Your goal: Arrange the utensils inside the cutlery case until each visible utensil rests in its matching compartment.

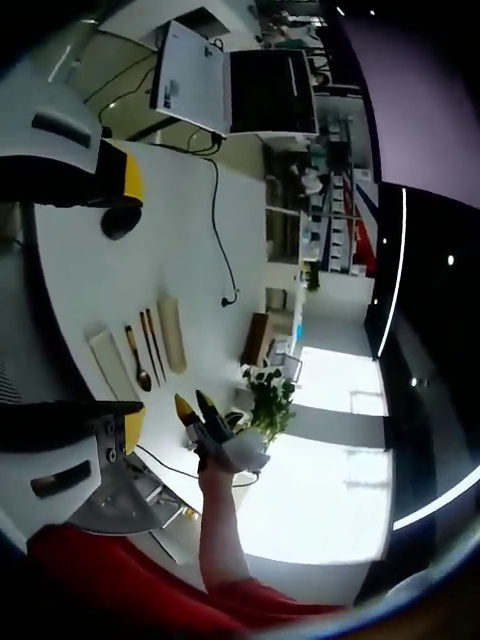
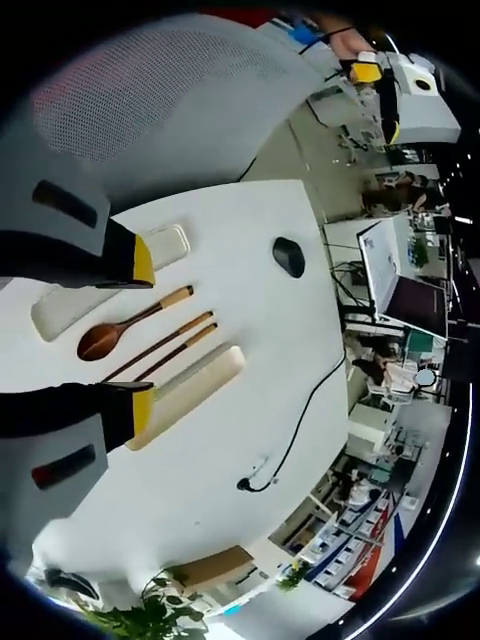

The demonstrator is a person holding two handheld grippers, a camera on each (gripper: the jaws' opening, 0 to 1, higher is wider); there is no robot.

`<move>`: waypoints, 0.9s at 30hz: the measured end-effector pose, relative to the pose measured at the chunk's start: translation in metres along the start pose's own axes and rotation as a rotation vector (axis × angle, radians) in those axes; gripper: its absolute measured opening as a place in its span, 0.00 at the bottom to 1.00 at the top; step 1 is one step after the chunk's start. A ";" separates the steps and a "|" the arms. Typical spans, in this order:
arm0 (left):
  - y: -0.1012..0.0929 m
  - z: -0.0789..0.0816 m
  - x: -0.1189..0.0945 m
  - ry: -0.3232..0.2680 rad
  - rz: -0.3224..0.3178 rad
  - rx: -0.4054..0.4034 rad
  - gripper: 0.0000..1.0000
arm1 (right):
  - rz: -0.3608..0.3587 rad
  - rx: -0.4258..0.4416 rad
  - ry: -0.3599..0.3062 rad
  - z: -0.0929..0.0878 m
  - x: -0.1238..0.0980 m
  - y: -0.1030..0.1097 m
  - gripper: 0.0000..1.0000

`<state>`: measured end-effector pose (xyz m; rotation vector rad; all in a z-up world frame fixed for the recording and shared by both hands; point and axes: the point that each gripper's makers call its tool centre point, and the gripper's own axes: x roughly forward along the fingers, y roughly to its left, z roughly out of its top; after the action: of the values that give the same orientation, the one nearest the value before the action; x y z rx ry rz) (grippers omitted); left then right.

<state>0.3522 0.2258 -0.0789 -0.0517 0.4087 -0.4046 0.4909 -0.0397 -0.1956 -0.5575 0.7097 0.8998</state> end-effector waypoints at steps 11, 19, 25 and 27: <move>-0.014 0.016 -0.003 -0.061 -0.017 -0.046 0.91 | 0.031 -0.007 -0.003 0.013 0.025 -0.011 0.33; -0.025 0.007 -0.006 -0.017 0.019 0.031 0.91 | 0.059 -0.032 0.022 0.011 0.036 -0.020 0.33; -0.024 -0.006 -0.002 0.008 0.005 0.011 0.87 | 0.113 -0.038 0.048 -0.003 0.047 -0.014 0.31; -0.024 -0.005 -0.002 0.005 0.004 0.008 0.87 | 0.123 -0.012 0.057 -0.009 0.051 -0.015 0.30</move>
<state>0.3394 0.2043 -0.0797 -0.0421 0.4124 -0.4023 0.5224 -0.0281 -0.2372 -0.5565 0.7969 1.0067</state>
